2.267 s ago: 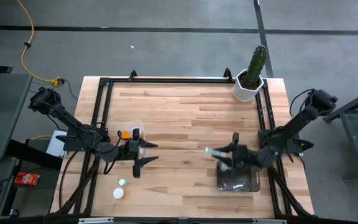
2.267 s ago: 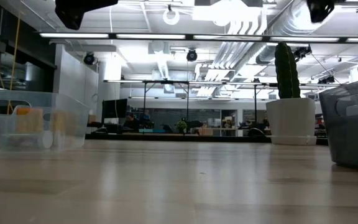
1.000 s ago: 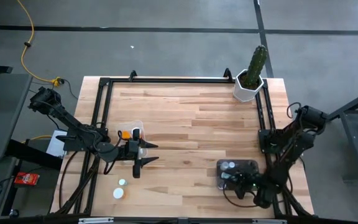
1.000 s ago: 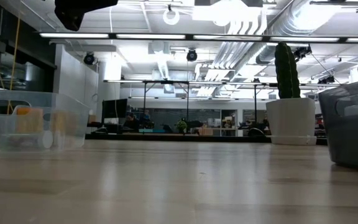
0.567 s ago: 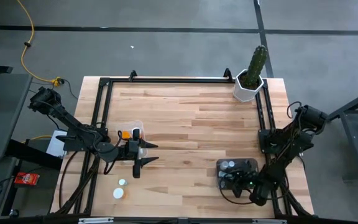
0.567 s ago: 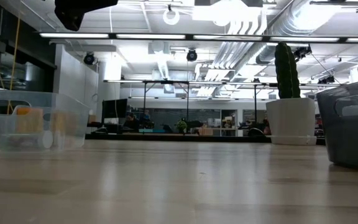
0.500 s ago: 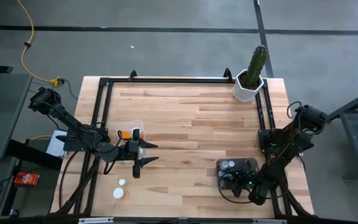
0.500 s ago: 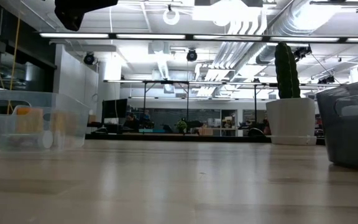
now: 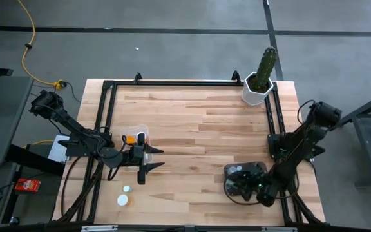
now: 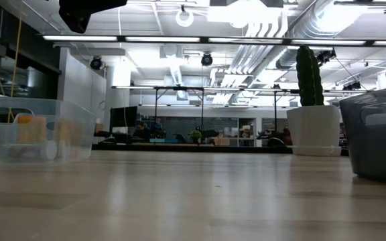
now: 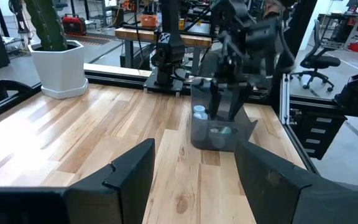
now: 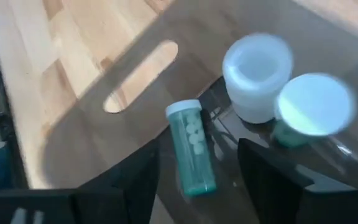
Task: Pick and place medicine bottles into bin by pill shape (circle, oval)
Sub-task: Put the orange capsule bottle into the transparent bin
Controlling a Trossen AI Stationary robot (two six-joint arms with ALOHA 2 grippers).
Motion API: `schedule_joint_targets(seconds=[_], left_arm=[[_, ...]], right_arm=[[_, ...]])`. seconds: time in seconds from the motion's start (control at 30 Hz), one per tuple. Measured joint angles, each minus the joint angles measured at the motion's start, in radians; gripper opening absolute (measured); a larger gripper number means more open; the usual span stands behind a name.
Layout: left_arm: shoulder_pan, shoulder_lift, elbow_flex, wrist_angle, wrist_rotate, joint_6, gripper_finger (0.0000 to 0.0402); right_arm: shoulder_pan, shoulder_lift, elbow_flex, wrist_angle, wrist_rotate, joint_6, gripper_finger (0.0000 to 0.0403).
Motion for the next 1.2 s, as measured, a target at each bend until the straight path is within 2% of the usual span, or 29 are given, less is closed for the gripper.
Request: schedule_joint_targets(seconds=[0.1,0.2,0.4,0.53,0.67,0.77,0.87,0.97,1.03,1.1,1.2], left_arm=[[0.000,0.000,0.000,0.000,0.000,0.000,0.0209],[0.000,0.000,0.000,0.000,0.000,0.000,0.0209],[0.000,0.000,0.000,0.004,0.000,0.000,0.0209],[0.000,0.000,0.000,0.008,0.000,0.000,0.0209],[0.000,0.000,0.000,0.008,0.000,0.000,0.0209],[0.000,0.000,0.000,0.008,0.000,0.015,0.0209],[0.000,0.000,0.000,0.008,0.000,0.026,0.0209],[0.000,0.000,0.000,0.008,0.000,0.026,0.0209],[0.000,0.000,0.000,0.008,0.000,0.027,0.0209],[0.000,0.000,0.000,0.008,0.000,0.033,0.0209],[0.000,0.000,0.000,0.009,0.000,0.053,0.0209]], right_arm=[[0.002,-0.076,0.033,-0.110,-0.042,-0.003,0.0212],[-0.015,-0.141,0.062,-0.134,-0.070,-0.074,0.0211],[-0.118,-0.223,0.122,0.021,-0.005,-0.500,0.0211],[-0.245,-0.226,0.128,0.058,0.007,-0.762,0.0211],[-0.405,-0.226,0.086,0.106,-0.021,-0.921,0.0211],[-0.518,-0.226,0.017,0.326,-0.090,-1.073,0.0211],[-0.606,-0.226,-0.093,0.685,-0.185,-1.254,0.0210],[-0.654,-0.210,-0.206,1.073,-0.221,-1.397,0.0210],[-0.665,-0.192,-0.254,1.257,-0.238,-1.454,0.0210],[-0.666,-0.174,-0.272,1.338,-0.269,-1.463,0.0210],[-0.654,-0.164,-0.267,1.325,-0.273,-1.429,0.0210]])
